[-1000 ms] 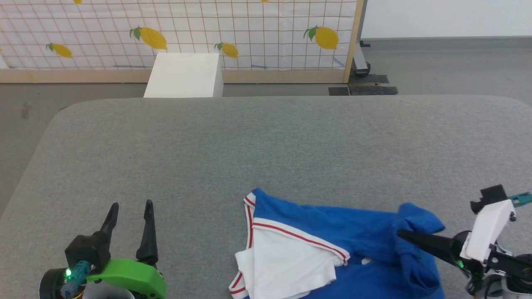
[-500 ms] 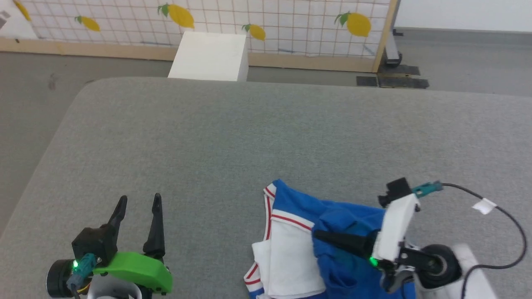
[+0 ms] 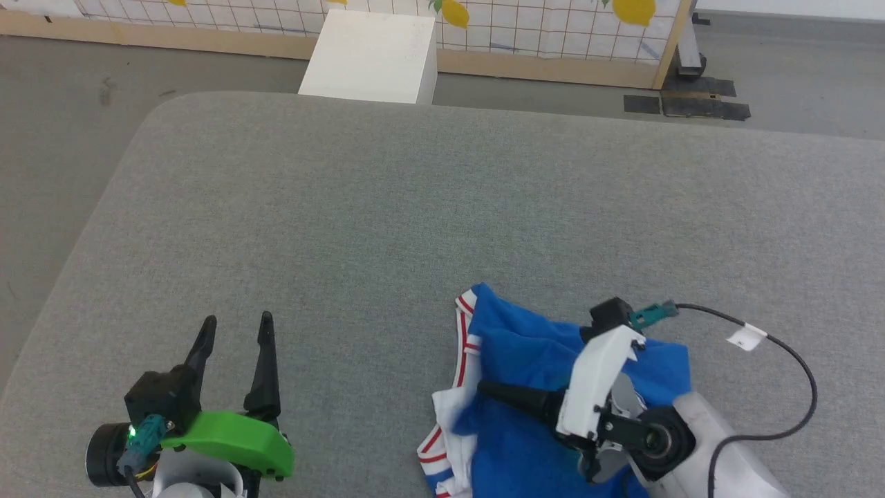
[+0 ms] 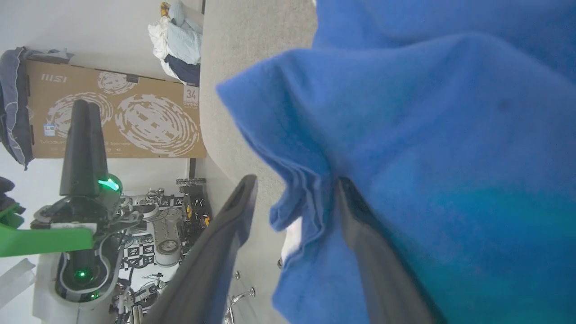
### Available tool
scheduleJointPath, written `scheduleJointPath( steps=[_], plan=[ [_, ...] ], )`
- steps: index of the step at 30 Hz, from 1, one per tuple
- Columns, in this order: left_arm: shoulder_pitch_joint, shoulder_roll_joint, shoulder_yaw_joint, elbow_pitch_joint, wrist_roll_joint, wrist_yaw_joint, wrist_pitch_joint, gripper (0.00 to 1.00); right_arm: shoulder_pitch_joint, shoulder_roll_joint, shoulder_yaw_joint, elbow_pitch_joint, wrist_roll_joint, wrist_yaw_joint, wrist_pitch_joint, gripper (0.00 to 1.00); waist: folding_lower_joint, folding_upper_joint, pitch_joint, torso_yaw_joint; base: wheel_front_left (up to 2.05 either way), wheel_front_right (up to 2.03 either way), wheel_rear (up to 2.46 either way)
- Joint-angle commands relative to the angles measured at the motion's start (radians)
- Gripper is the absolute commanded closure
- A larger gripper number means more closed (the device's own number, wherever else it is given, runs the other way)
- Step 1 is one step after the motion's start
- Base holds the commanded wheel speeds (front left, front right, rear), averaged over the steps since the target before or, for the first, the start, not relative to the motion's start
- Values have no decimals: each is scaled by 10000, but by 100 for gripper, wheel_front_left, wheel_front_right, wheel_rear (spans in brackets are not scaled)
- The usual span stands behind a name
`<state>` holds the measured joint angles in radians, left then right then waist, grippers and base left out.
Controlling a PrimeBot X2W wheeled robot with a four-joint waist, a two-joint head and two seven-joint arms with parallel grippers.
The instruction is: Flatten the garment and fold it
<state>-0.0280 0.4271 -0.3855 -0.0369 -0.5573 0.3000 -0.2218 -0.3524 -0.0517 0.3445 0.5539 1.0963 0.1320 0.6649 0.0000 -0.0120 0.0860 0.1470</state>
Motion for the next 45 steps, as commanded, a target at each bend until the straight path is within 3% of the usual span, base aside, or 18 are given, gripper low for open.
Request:
scheduleJointPath(
  steps=[1, 6, 10, 15, 18, 22, 29, 38, 45],
  plan=[
    [-182, -59, -11, 55, -100, -53, -73, 0, -254, 14, 191, -6, 5, -13, -144, 0, 0, 120, -17, -26, 0, 0, 0],
    [-191, -86, -32, 180, -110, -76, -109, 0, -550, -36, 1072, -459, -175, -13, -451, 0, 0, 120, -163, -109, 0, 0, 0],
    [-140, -78, -49, 209, -118, -56, -117, 0, -803, -477, 2119, -1363, -794, -13, -1027, 0, 0, 120, -311, -186, 0, 0, 0],
    [-61, -58, -31, 202, -142, 9, -119, 0, -1289, -1443, 3330, -2031, -3052, -13, -2719, 0, 0, 120, -496, -365, 0, 0, 0],
    [-26, -59, -26, 191, -159, 33, -125, 0, -1339, -1657, 3273, -1948, -4358, -13, -3674, 0, 0, 120, -591, -502, 0, 0, 0],
    [25, -61, -22, 199, -165, 75, -140, 0, -1044, -1703, 2350, -1899, -5946, -13, -4964, 0, 0, 120, -731, -701, 0, 0, 0],
    [164, -48, 66, 221, -202, 136, -192, 0, 332, -1542, -406, -2673, -7925, -13, -6610, 0, 0, 120, -919, -1053, 0, 0, 0],
    [317, 40, 156, 314, -232, 126, -243, 0, 2423, -1274, -3468, -4832, -8689, -13, -6402, 0, 0, 120, -1107, -1383, 0, 0, 0],
    [425, 90, 44, 469, -261, 59, -180, 0, 4232, -847, -4675, -6719, -9068, -13, -5703, 0, 0, 120, -1245, -1567, 0, 0, 0]
  ],
)
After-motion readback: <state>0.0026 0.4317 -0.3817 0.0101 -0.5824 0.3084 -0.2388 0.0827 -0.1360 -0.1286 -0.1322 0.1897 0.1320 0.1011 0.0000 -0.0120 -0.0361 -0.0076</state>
